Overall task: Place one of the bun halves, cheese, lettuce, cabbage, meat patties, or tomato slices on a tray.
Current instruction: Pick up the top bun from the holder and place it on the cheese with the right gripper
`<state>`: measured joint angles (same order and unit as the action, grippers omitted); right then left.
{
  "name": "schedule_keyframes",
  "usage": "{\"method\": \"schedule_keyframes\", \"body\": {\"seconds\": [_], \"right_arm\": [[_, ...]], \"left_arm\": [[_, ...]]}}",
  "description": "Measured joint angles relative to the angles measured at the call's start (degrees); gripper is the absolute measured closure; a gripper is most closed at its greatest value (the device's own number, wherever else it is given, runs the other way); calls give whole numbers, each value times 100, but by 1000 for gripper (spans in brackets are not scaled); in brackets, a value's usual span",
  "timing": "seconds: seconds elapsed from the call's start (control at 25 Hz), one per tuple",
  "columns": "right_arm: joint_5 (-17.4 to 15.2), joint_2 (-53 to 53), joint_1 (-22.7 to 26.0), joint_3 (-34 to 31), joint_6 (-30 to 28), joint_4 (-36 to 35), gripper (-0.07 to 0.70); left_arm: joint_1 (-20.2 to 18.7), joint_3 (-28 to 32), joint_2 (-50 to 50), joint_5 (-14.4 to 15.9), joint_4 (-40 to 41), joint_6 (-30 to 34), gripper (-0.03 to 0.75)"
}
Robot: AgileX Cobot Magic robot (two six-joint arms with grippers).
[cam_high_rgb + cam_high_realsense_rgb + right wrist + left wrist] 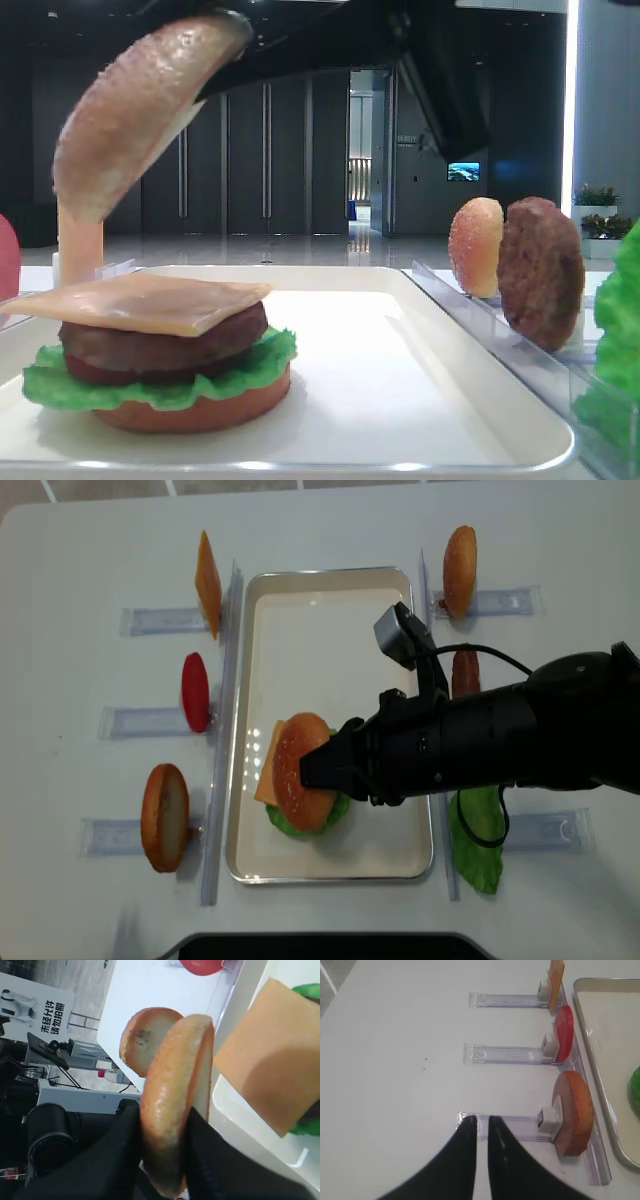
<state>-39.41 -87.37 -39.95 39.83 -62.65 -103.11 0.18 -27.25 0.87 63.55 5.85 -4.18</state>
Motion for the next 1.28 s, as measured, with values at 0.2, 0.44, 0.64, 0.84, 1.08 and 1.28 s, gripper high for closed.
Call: {"method": "schedule_keyframes", "body": {"seconds": [0.2,0.44,0.64,0.84,1.08,1.28], "right_arm": [[-166,-186,0,122,-122,0,447],[-626,-493,0,369,-229,-12,447],[-721,-716,0,406,-387,-12,447],[-709,-787,50,429,-563,-6,447],[-619,-787,174,523,-612,-6,447],[-588,-787,174,549,-623,-7,447]], "left_arm": [[0,0,0,0,0,5,707],[0,0,0,0,0,5,714],[0,0,0,0,0,5,714],[0,0,0,0,0,5,715],[0,0,0,0,0,5,715],[0,0,0,0,0,5,715]]}}
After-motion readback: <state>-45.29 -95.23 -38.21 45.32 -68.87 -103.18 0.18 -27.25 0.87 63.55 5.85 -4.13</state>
